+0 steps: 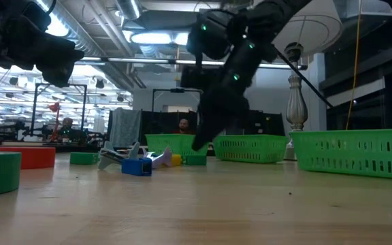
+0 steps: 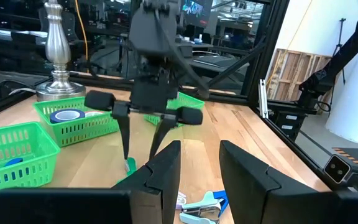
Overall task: Pick and place Stapler, Stapler remover, tape
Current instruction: Put the top right green stapler into the top basket
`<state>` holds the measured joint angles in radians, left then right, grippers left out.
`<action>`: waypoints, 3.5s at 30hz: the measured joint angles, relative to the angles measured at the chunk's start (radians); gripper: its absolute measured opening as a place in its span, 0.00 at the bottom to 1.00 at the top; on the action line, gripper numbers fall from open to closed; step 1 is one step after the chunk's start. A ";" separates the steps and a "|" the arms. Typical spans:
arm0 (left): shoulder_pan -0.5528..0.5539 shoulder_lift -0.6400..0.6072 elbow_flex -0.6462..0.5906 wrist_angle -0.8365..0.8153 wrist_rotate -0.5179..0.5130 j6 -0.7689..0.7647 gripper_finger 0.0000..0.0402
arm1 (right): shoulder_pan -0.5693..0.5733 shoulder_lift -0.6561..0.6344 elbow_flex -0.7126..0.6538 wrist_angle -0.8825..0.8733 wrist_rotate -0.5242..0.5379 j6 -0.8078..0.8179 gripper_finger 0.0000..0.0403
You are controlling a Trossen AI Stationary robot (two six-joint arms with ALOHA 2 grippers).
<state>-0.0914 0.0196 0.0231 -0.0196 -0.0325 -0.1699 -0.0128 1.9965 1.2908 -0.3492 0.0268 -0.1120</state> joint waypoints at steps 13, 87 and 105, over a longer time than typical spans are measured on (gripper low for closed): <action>0.000 0.000 0.000 0.000 0.000 0.000 0.27 | -0.001 0.000 -0.068 0.122 0.054 -0.049 0.47; 0.000 0.000 0.000 0.000 0.000 0.000 0.27 | -0.320 0.044 0.423 0.018 -0.108 0.055 0.14; 0.000 0.000 0.000 0.000 0.000 0.000 0.27 | -0.350 0.100 0.422 -0.047 -0.109 0.056 0.15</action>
<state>-0.0916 0.0194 0.0235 -0.0196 -0.0324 -0.1701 -0.3630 2.0964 1.7126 -0.3960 -0.0822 -0.0564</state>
